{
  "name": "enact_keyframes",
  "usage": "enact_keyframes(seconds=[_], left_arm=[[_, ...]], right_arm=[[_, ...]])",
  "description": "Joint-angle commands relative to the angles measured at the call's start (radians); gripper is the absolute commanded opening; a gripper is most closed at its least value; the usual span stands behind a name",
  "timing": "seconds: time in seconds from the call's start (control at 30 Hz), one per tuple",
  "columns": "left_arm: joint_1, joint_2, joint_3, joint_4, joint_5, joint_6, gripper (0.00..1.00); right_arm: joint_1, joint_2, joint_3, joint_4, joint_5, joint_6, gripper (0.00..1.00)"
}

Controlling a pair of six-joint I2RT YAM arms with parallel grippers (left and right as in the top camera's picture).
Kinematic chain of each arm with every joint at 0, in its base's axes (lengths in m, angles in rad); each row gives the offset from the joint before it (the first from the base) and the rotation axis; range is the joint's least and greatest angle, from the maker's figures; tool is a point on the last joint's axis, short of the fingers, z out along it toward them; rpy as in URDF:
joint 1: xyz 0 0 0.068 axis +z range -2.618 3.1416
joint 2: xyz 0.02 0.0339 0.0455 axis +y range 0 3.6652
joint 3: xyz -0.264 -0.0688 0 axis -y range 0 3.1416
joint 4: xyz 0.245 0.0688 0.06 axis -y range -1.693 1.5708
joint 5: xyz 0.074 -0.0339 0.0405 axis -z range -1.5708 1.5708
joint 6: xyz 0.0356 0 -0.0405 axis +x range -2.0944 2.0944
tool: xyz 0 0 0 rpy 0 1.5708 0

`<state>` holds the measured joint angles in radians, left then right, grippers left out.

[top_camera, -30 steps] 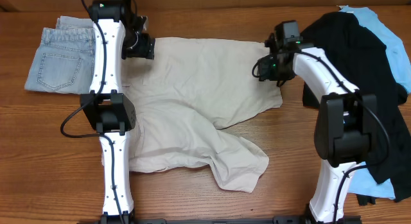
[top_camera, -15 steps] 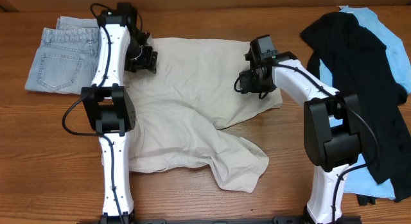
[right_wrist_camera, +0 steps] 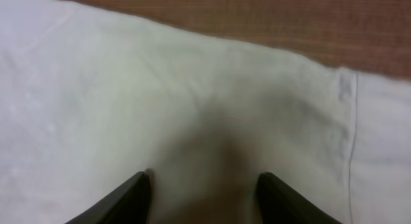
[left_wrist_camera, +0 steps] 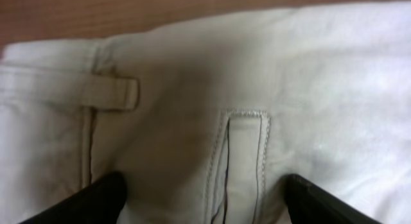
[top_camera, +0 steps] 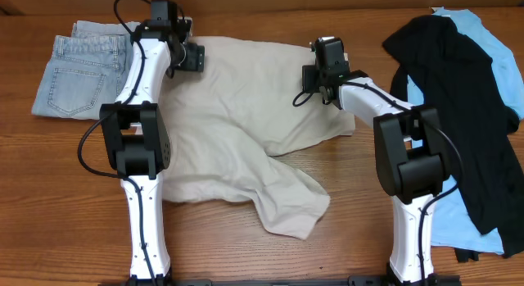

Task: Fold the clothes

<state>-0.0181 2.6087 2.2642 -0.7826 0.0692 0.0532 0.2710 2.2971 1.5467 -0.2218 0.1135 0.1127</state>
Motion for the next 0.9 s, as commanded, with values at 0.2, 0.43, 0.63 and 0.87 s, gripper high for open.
enact_keyframes(seconds=[0.2,0.43,0.63,0.87], left_arm=[[-0.045,0.169,-0.174,0.320,0.061,-0.034,0.91],[-0.048,0.168,0.003,0.259,0.062,-0.035,0.98],[-0.048,0.155,0.402,-0.154,0.052,-0.031,1.00],[-0.048,0.114,0.866,-0.622,0.054,-0.031,1.00]], right_arm=[[-0.022,0.213,-0.069,0.216,0.041,0.023,0.55],[-0.033,0.207,0.143,0.040,0.042,0.023,0.75],[-0.033,0.134,0.500,-0.485,-0.202,0.023,1.00],[-0.031,-0.005,0.828,-1.096,-0.313,0.102,1.00]])
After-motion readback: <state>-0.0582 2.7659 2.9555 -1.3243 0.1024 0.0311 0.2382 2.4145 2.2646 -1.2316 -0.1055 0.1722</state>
